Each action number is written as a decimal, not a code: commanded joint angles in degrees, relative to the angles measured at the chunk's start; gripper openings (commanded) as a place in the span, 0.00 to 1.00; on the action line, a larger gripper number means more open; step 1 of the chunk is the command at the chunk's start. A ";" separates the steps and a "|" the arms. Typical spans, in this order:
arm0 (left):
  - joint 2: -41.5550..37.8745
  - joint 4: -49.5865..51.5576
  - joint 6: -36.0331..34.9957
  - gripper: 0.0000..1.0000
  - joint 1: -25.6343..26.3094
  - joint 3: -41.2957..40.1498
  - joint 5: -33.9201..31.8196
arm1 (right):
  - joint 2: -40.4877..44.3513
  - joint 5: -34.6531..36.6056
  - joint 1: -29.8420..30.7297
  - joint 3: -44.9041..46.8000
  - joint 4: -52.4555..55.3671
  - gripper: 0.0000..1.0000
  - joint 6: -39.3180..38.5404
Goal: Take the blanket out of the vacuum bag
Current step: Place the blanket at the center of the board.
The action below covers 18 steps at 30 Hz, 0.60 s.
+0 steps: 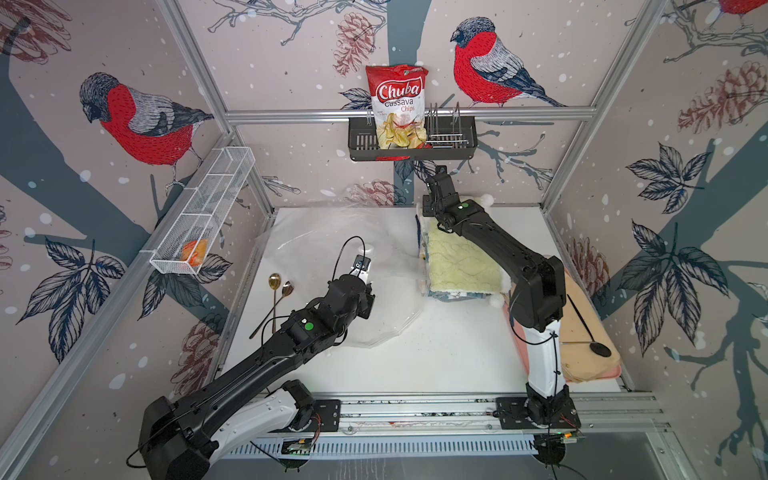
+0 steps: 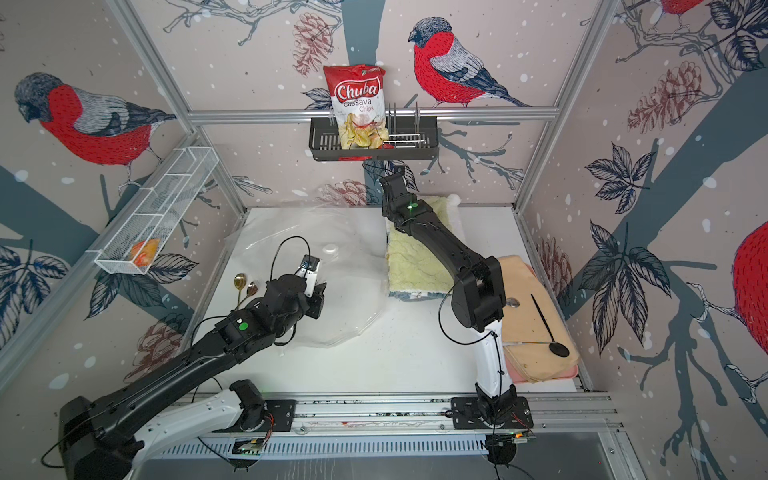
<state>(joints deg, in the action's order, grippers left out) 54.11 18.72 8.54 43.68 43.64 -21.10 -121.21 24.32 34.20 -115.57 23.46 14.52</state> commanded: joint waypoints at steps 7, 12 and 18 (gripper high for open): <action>-0.32 -1.25 -0.70 0.29 -0.11 0.17 -0.05 | -5.81 -2.36 -0.70 -4.64 -1.36 0.19 -1.56; -0.16 -1.25 -0.71 0.29 -0.09 0.22 -0.05 | -6.56 -9.61 -1.45 -6.05 -0.56 0.37 -0.69; -0.14 -1.24 -0.69 0.33 -0.09 0.13 -0.88 | -2.25 -17.20 -3.78 -6.31 2.68 0.64 2.37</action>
<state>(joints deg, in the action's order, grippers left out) 54.00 18.72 8.51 43.68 43.64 -21.17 -126.65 11.05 30.96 -121.78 25.10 15.16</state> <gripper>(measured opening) 0.316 0.638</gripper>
